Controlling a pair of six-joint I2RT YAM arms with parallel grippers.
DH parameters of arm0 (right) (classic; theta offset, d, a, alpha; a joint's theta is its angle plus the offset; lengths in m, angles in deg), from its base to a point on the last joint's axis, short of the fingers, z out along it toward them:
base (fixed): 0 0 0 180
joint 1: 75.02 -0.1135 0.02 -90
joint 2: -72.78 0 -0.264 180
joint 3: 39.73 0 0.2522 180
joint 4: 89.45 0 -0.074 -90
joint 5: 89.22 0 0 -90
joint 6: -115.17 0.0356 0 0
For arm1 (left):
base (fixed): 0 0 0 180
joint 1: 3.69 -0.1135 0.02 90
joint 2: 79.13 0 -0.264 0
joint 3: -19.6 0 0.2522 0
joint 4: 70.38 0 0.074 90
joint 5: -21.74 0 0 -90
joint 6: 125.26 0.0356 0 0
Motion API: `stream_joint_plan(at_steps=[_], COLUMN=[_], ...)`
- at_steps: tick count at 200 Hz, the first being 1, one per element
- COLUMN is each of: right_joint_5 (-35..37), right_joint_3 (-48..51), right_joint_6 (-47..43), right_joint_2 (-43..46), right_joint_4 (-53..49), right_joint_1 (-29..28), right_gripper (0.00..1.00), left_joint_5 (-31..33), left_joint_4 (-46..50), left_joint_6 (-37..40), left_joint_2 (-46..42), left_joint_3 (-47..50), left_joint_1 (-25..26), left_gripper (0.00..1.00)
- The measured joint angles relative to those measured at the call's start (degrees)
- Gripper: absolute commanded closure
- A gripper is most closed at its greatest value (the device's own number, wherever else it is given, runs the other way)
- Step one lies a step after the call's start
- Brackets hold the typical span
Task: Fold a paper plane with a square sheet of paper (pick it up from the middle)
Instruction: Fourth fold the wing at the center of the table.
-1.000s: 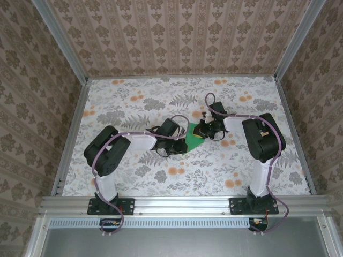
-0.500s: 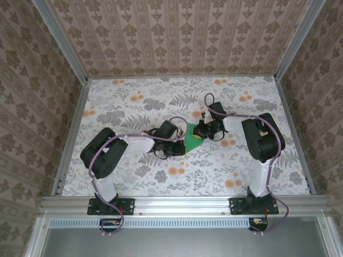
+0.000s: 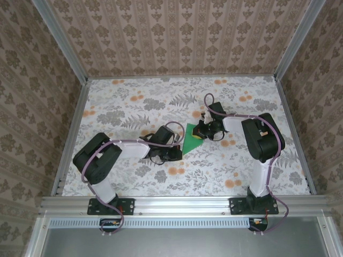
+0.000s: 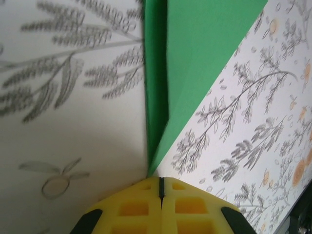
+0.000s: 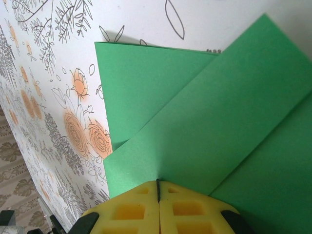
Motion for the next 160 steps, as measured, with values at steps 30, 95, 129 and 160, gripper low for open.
stream_joint_plan(at_steps=[30, 95, 129, 160], right_joint_5=[0.00, -0.37, -0.92, -1.05], right_joint_3=[0.00, 0.00, 0.00, 0.00], right_joint_6=[0.02, 0.02, 0.04, 0.04], right_joint_2=[0.00, -0.13, -0.31, -0.33], right_joint_4=[0.02, 0.11, 0.24, 0.24], right_joint_1=[0.00, 0.07, 0.22, 0.26], right_gripper=[0.93, 0.93, 0.93, 0.93], left_joint_5=[0.76, 2.75, 2.56, 1.84], left_joint_4=[3.61, 2.58, 2.56, 3.39], left_joint_6=[0.68, 3.76, 4.74, 5.03], left_joint_2=[-3.04, 3.15, 10.56, 13.05], left_joint_3=[-1.09, -15.74, -18.60, -18.73], left_joint_1=[-0.02, -1.11, -1.38, -1.38], left_gripper=[0.93, 0.93, 0.96, 0.97])
